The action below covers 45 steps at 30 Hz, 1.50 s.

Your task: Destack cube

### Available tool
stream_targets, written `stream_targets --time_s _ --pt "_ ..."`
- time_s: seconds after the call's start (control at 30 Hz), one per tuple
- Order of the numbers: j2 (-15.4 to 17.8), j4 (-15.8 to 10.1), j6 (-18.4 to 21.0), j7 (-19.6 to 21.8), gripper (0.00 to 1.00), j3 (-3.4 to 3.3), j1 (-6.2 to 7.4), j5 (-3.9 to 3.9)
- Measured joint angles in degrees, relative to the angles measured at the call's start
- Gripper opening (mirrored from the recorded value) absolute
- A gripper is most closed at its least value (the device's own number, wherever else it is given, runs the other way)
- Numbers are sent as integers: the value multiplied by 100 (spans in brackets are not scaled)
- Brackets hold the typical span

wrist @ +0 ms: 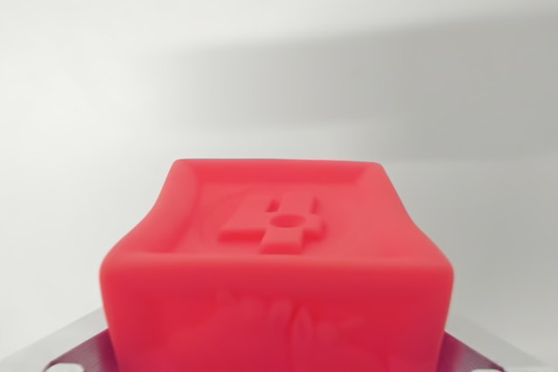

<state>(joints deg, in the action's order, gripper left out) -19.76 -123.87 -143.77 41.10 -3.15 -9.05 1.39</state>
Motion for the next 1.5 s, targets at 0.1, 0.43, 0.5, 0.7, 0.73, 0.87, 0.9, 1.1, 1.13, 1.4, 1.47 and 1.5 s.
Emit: stream_targets --time_s 0.1,0.43,0.5,0.7,0.73,0.87,0.9,1.1,1.13,1.4,1.47,1.5 --pt "-65 108 39 -69 0 0 -46 4" --pt "-252 410 160 -241 0 0 -170 15" --pt "-294 475 186 -281 0 0 -195 17" --pt "-411 668 254 -382 0 0 -266 20" --pt "-433 703 268 -401 0 0 -280 21" --pt "-517 843 326 -472 0 0 -332 23" --pt "-527 860 334 -481 0 0 -338 24" --pt "-661 1081 424 -588 0 1 -412 28" --pt "-684 1121 439 -605 0 1 -424 29" --pt "-846 1387 542 -728 0 1 -509 32" --pt "-892 1464 573 -761 0 1 -534 34" --pt "-904 1481 580 -768 0 1 -540 34"
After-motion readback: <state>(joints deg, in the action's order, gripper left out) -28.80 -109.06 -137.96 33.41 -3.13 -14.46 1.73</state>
